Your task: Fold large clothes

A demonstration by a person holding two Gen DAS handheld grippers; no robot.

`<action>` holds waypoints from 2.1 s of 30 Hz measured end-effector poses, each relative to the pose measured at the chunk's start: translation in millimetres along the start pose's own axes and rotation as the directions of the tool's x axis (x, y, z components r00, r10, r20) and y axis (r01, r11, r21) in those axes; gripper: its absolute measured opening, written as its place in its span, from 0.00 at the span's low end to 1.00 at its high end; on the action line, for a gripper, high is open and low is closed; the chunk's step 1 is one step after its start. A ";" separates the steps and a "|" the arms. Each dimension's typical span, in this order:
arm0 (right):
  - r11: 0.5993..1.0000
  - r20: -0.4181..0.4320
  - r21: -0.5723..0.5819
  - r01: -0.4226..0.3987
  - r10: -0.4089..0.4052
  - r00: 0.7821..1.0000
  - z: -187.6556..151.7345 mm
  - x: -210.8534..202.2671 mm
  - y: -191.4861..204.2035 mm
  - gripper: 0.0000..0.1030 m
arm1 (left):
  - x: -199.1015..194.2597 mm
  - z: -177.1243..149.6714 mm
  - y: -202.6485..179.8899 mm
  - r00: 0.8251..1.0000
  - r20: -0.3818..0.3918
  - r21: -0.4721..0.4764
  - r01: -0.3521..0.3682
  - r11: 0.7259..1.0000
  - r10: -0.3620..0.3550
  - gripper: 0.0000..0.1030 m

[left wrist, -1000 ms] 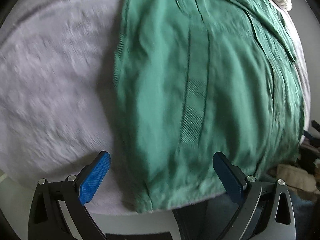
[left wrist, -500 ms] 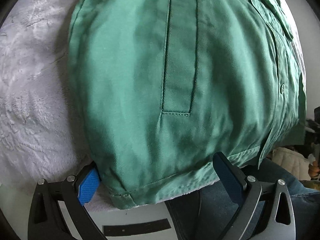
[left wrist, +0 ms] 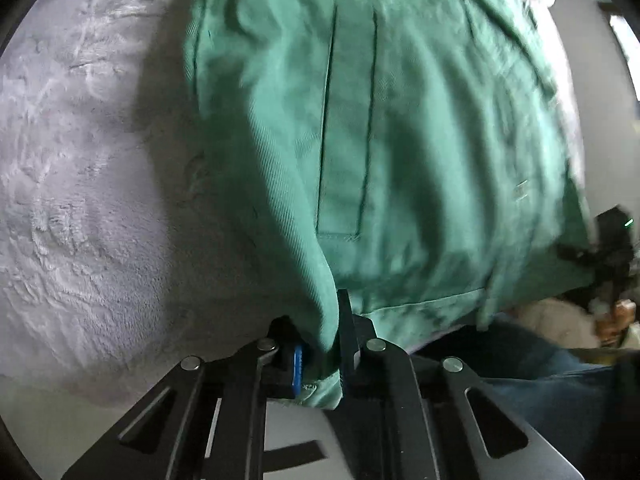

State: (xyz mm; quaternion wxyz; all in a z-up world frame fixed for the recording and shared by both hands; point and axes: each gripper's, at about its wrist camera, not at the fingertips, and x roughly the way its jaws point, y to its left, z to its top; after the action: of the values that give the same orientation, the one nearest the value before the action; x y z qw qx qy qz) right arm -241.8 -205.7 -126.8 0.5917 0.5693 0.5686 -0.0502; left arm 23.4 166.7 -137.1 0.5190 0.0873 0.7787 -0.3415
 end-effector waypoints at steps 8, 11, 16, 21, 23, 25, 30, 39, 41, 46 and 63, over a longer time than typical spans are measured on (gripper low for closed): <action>0.926 0.182 -0.053 -0.373 0.376 0.909 28.6 -63.4 43.0 0.11 | -94.4 38.8 -4.8 0.951 0.224 -0.018 0.221 0.975 -0.211 0.12; 0.889 0.237 -0.102 -0.446 0.457 0.857 60.1 -79.0 67.0 0.11 | -115.9 73.6 -9.2 0.926 0.306 0.005 0.230 0.973 -0.220 0.12; 0.862 0.296 -0.119 -0.492 0.504 0.812 134.4 -83.4 94.9 0.11 | -140.2 145.3 -2.1 0.894 0.414 0.018 0.178 0.984 -0.170 0.13; 0.852 0.366 -0.046 -0.521 0.500 0.785 214.5 -65.2 88.3 0.11 | -118.5 220.1 -2.8 0.880 0.469 -0.042 0.098 0.994 -0.067 0.13; 0.870 0.377 -0.003 -0.493 0.457 0.805 241.6 -51.2 80.3 0.11 | -107.4 238.4 0.2 0.884 0.468 -0.076 0.068 0.995 -0.025 0.13; 0.885 0.378 0.029 -0.465 0.422 0.824 260.4 -40.9 75.8 0.11 | -95.5 251.6 0.8 0.886 0.463 -0.090 0.035 0.995 0.011 0.13; 0.877 0.395 0.065 -0.477 0.416 0.819 283.4 -23.8 63.4 0.15 | -77.5 267.6 0.3 0.900 0.428 -0.107 -0.043 0.993 0.085 0.15; 0.857 0.425 0.059 -0.511 0.442 0.790 278.2 -31.7 58.1 0.45 | -121.7 226.6 -5.9 0.780 0.597 -0.094 -0.160 0.983 0.185 0.94; 0.871 0.444 0.029 -0.491 0.429 0.787 276.8 -43.0 66.8 0.71 | -129.5 225.4 -6.0 0.772 0.602 -0.091 -0.184 0.979 0.201 0.94; 0.949 0.505 -0.063 -0.308 0.297 0.810 268.2 -81.7 93.6 0.71 | -126.8 225.3 3.7 0.790 0.573 -0.104 -0.195 0.975 0.219 0.94; 0.865 0.605 -0.152 0.478 -0.301 0.737 263.7 -71.8 140.4 0.70 | -64.9 243.5 -44.1 0.888 0.458 0.108 -0.097 0.989 0.037 0.94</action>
State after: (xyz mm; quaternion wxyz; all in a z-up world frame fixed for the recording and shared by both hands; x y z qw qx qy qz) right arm -5.3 -392.0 -65.5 0.7865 0.2995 0.4768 -0.2537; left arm 212.9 -3.9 -116.8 0.6917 0.0651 0.6085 -0.3835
